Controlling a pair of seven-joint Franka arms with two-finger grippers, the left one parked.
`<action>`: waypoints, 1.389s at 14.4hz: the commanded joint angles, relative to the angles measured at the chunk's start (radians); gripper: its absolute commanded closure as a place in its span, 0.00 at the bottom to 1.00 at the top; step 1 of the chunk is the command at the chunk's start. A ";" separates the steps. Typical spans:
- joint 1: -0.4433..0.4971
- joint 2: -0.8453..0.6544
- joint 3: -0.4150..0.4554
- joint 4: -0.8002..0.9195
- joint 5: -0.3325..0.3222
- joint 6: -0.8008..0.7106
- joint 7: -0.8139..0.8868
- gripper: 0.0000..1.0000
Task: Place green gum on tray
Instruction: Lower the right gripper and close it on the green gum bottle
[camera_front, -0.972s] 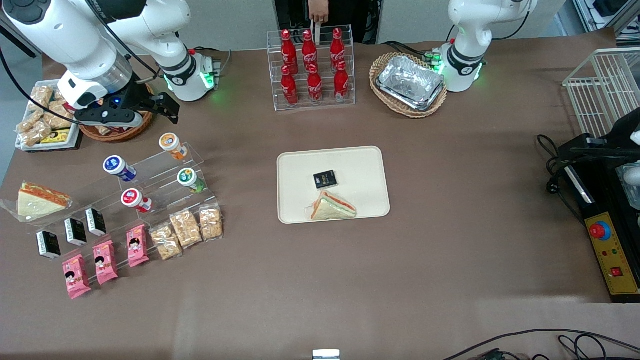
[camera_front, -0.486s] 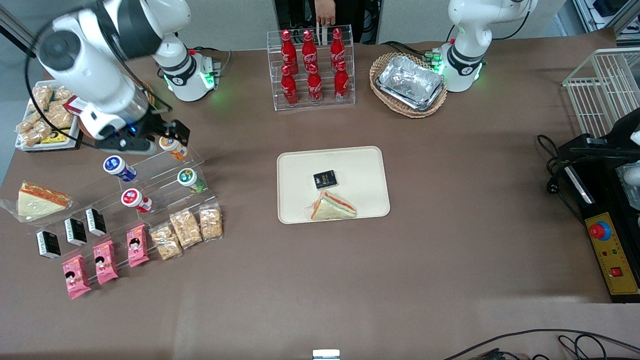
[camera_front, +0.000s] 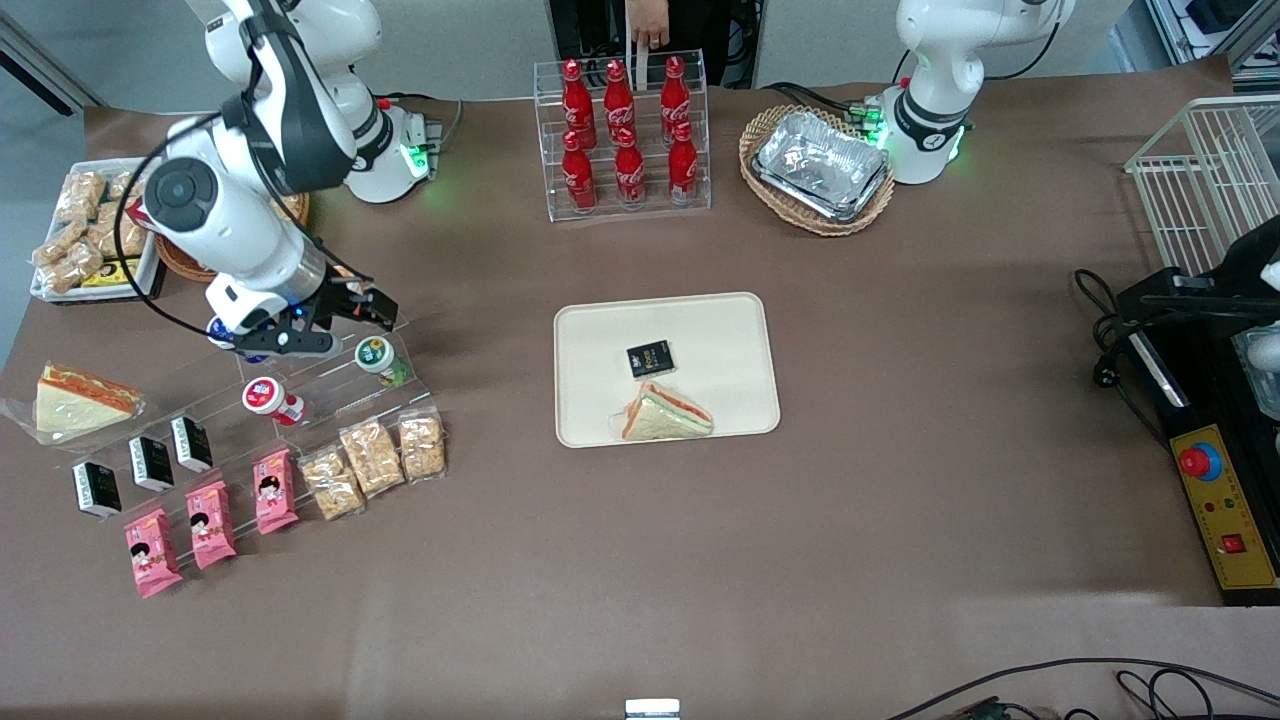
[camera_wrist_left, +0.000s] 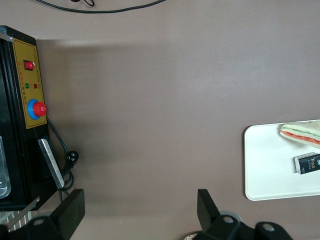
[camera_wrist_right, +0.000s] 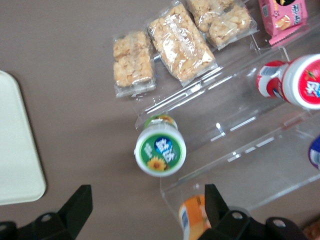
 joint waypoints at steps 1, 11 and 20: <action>-0.001 0.044 -0.004 -0.062 -0.004 0.136 -0.026 0.00; 0.000 0.107 -0.004 -0.125 -0.002 0.267 -0.026 0.00; 0.006 0.126 -0.002 -0.125 -0.001 0.276 -0.014 0.45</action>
